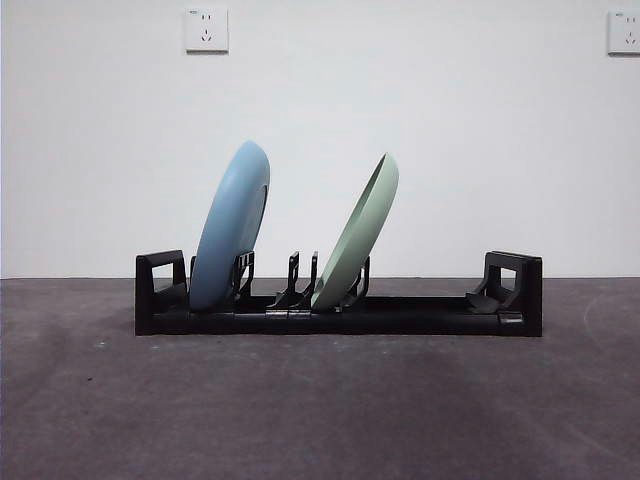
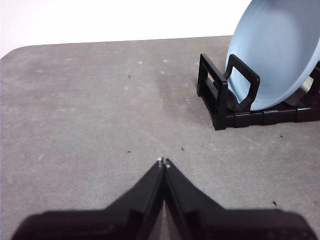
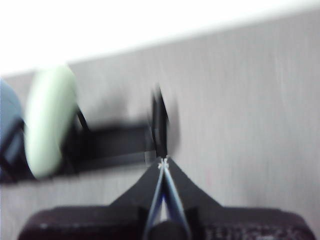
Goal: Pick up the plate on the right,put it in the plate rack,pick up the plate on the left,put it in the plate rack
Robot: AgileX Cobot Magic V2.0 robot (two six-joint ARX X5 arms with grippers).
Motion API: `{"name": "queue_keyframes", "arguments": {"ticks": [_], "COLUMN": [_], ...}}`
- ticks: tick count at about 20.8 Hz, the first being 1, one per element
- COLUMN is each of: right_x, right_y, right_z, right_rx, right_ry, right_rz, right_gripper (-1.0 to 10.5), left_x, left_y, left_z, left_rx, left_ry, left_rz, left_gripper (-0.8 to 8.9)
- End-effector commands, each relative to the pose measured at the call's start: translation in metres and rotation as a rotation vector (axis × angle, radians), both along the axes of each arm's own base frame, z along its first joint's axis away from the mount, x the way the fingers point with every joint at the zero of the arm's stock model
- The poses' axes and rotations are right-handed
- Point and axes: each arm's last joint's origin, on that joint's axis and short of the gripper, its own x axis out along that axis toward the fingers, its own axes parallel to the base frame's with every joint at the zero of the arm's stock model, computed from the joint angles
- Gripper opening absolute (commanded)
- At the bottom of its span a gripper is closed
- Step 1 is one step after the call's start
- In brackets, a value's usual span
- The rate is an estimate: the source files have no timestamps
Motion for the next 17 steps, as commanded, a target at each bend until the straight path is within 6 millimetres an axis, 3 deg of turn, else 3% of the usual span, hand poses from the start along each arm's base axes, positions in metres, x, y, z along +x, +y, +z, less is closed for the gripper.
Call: {"name": "queue_keyframes", "arguments": {"ticks": [1,4,7,17], "right_x": [-0.006,-0.012,-0.014,-0.012], "right_y": [-0.002,-0.009,-0.013,-0.013], "right_z": [-0.017,-0.050,-0.087,-0.134], "right_rx": [-0.102,-0.093,-0.086,-0.036], "right_ry": [-0.127,-0.209,-0.183,-0.103], "right_rz": [0.122,0.123,0.078,0.074], "right_gripper": [-0.2,-0.2,-0.2,-0.1], "left_x": [0.001,0.001,0.001,0.001], "left_y": [0.000,0.000,0.000,0.000], "left_z": [-0.005,-0.005,-0.005,-0.005], "left_rx": [-0.006,-0.006,-0.006,-0.006], "left_ry": [0.010,0.010,0.010,0.010], "left_rz": [0.006,0.006,0.006,0.006], "left_gripper": [-0.03,-0.03,-0.03,-0.03]}}
